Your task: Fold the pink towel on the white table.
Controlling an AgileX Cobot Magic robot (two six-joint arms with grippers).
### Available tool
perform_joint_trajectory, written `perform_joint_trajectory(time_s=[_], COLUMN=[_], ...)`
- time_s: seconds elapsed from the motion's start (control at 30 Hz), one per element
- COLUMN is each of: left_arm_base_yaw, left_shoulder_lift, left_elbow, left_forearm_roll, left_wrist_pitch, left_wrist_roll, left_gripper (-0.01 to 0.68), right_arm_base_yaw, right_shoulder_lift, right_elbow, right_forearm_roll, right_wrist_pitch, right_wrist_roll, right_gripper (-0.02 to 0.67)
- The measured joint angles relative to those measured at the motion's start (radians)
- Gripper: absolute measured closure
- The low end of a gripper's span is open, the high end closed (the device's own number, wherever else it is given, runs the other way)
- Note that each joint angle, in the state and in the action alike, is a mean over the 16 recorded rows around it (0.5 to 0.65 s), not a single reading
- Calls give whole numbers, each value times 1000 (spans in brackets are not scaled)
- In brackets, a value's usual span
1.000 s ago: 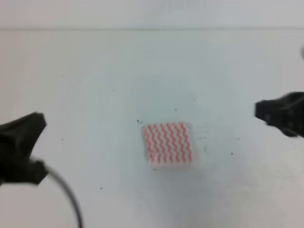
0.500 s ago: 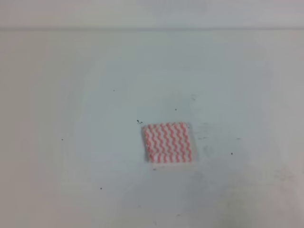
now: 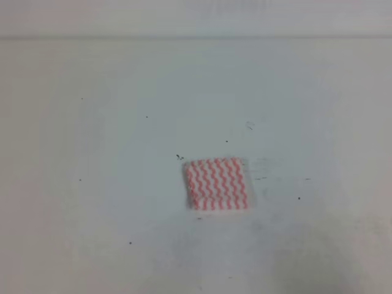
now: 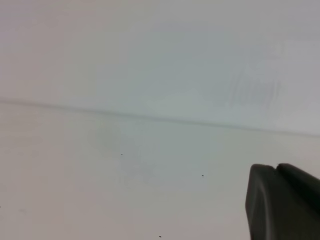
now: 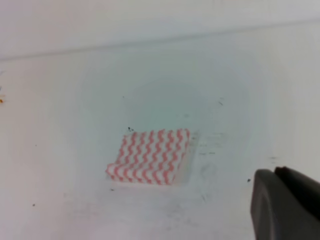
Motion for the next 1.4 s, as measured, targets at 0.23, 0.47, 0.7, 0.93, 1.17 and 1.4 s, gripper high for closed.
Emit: perform_joint_trajectory(time_s=[0.23,0.47,0.7,0.93,1.17,1.4], left_arm_base_yaw=[0,0,0,0,0,0], left_shoulder_lift=[3,9,8,7,6,7], left_elbow=[0,-1,-1,-1,-1,-1], left_forearm_roll=[1,6,6,5,4,5], left_wrist_pitch=[-4,-9,-12,-16,-19,-20], left_wrist_roll=[0,0,0,0,1,0], left_gripper=[676,676,676,676,676,676], right_arm_base_yaw=[-1,-60,-219,-374,-424,-426], right_shoulder_lift=[-1,-18,-101,-218,-282,-286], right_elbow=[17,32,93,155,174,175], right_forearm_roll=[-23,-109,-167,-169,-183,-198], right_wrist_pitch=[10,-30,-88,-35,56,92], right_wrist_roll=[-1,-2,0,-1,-2,-2], right_gripper=[667,667,667,667,667,667])
